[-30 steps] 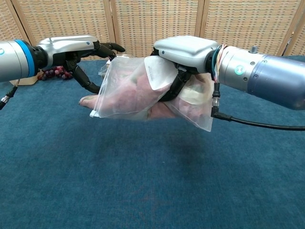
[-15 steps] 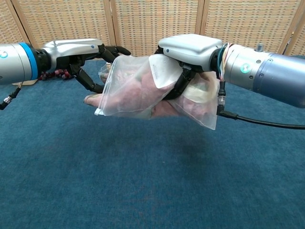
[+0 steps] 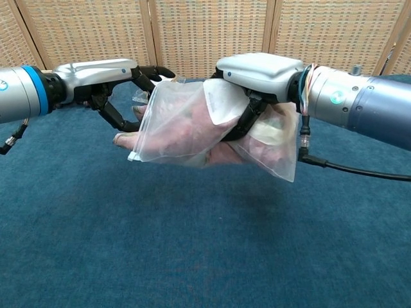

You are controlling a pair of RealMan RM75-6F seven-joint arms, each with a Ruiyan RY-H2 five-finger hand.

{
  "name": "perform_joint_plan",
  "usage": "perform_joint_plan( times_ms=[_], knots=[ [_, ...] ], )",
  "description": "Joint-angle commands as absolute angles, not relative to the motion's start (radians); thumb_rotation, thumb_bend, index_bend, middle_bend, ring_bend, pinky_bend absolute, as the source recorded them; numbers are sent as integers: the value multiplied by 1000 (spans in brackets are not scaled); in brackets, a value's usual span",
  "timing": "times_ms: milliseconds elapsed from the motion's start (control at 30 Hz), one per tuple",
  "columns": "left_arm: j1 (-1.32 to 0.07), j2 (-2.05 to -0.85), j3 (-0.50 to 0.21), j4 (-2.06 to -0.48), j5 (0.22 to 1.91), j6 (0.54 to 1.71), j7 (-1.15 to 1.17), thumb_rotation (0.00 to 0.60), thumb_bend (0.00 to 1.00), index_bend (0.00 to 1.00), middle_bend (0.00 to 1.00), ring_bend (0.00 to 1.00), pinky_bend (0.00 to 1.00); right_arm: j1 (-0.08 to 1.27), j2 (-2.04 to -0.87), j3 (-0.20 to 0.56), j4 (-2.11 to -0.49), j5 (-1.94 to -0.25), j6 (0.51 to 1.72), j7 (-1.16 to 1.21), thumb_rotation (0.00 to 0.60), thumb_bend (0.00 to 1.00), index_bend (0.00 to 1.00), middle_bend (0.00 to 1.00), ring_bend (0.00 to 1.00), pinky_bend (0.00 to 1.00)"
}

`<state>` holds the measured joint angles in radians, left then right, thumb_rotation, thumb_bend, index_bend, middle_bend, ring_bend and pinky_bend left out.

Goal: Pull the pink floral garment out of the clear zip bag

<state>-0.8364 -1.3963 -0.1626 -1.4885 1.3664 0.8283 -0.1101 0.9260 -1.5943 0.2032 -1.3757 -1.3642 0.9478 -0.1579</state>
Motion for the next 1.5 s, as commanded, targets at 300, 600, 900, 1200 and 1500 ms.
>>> perform_joint_plan(
  times_ms=[300, 600, 900, 1200, 1500],
  knots=[
    [-829, -1410, -149, -1464, 1368, 846, -108, 600, 414, 668, 0, 0, 0, 917, -1581, 187, -1400, -1371, 924, -99, 600, 487, 648, 631, 636, 648],
    [-812, -1395, -151, -1435, 1346, 868, -103, 600, 416, 671, 0, 0, 0, 922, -1540, 177, -1473, -1321, 819, -7, 600, 0, 11, 4, 14, 255],
    [-813, -1394, -160, -1399, 1289, 844, -72, 600, 416, 671, 0, 0, 0, 875, -1468, 132, -1493, -1400, 906, -87, 600, 0, 0, 0, 0, 71],
    [-820, -1389, -175, -1399, 1269, 834, -72, 600, 417, 671, 0, 0, 0, 789, -1454, 14, -1376, -1671, 1150, -106, 600, 0, 106, 534, 537, 562],
    [-831, -1380, -185, -1433, 1240, 826, -31, 600, 417, 671, 0, 0, 0, 772, -1493, -183, -1095, -2064, 1393, -52, 600, 0, 244, 781, 766, 967]
  ],
)
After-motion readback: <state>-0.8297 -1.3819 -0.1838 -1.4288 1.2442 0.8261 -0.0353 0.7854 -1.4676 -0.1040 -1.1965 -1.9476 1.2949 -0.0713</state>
